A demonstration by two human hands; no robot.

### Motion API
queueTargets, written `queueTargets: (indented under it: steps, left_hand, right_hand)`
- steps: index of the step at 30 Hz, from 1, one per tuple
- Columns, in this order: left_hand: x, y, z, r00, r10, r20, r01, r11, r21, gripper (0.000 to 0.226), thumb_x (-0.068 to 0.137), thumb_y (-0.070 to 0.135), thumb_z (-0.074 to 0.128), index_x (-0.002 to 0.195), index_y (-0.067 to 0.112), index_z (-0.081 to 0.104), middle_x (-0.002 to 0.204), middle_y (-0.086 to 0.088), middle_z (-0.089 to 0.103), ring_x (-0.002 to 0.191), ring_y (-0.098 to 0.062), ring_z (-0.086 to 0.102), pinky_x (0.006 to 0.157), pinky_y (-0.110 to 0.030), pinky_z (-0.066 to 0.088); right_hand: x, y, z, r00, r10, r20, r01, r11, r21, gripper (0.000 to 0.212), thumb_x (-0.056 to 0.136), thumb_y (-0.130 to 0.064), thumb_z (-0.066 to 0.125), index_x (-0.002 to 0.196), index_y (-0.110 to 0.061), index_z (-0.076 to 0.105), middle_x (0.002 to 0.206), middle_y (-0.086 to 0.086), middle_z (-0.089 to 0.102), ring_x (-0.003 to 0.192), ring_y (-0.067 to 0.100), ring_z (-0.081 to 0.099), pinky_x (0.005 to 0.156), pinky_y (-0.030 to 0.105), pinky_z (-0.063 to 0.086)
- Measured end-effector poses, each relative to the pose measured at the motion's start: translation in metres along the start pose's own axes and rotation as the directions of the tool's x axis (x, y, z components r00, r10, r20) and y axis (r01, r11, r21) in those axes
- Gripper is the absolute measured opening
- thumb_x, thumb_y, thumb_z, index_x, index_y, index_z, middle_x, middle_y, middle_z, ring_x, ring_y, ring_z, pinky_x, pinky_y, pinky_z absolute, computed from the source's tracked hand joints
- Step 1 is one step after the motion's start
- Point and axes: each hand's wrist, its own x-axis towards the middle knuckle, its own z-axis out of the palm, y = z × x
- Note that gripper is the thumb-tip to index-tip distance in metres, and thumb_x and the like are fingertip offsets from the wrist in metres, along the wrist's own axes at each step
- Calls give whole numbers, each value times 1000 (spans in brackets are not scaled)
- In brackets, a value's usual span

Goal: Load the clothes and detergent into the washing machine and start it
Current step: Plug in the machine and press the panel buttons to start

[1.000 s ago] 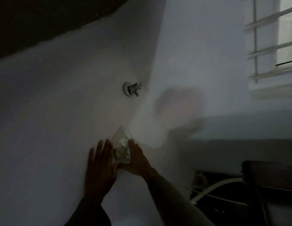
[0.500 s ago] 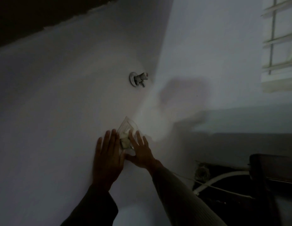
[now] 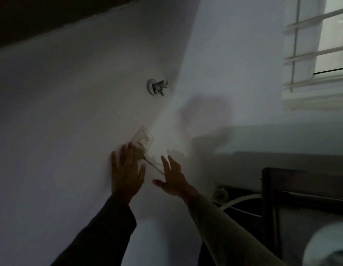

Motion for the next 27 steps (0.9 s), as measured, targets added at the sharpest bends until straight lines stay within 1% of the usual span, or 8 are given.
queueTargets:
  steps: [2,4,8,13,16,19,23,27]
  left_hand:
    - [-15,15,-4,1000,10,-8,-10,999,-39,64,99,42,33,147,-1,39,155,-23,34,144,-37,32,115,-63,21]
    - [-30,36,-10,998,30,-47,-34,996,-87,65,100,42,37,148,-2,36,155,-23,33,144,-35,33,114,-62,25]
    - [-64,100,-31,997,35,-75,-52,971,-234,69,96,42,43,152,3,30,160,-16,26,148,-29,26,118,-57,21]
    - [-118,188,-65,996,70,-54,-87,904,-420,72,94,38,52,153,5,27,161,-13,24,150,-27,23,120,-53,15]
    - [-154,231,-91,994,109,-1,-93,850,-518,68,95,40,46,152,6,32,159,-13,30,148,-27,28,120,-51,12]
    - [-195,264,-114,989,142,44,-84,780,-620,66,96,41,42,152,7,33,159,-10,31,148,-25,28,121,-51,13]
    - [-251,296,-141,979,173,104,-49,705,-707,66,100,47,33,155,12,25,162,-5,24,150,-21,22,122,-36,3]
    - [-304,317,-161,971,198,137,-28,657,-753,66,101,52,29,156,16,23,164,-2,19,151,-18,18,123,-45,14]
  right_hand:
    - [-25,12,-7,1000,-4,-28,3,999,-42,91,91,-51,59,156,-26,-1,164,3,-10,149,32,-5,117,56,23]
    - [-52,21,-14,994,-24,-110,16,997,-79,80,93,-46,58,155,-21,14,164,5,0,149,30,2,114,53,30]
    - [-109,42,-29,956,-43,-289,6,992,-126,55,95,-33,59,144,-16,41,159,8,22,145,28,20,111,46,38]
    - [-190,79,-58,938,17,-345,-84,980,-182,52,87,-21,66,135,-8,51,150,18,38,137,37,35,108,49,40]
    - [-245,95,-79,926,56,-373,-151,961,-231,49,84,-18,66,130,-5,54,144,22,43,134,38,39,105,48,42]
    - [-296,108,-96,925,18,-380,-151,934,-323,47,82,-16,66,125,2,58,140,26,47,132,42,42,105,47,42]
    - [-362,119,-113,927,1,-375,-164,901,-402,47,81,-16,69,122,4,58,139,30,47,131,46,43,108,51,40]
    - [-432,121,-120,920,-43,-390,-140,893,-428,45,82,-12,69,122,4,58,137,28,49,129,45,45,106,52,42]
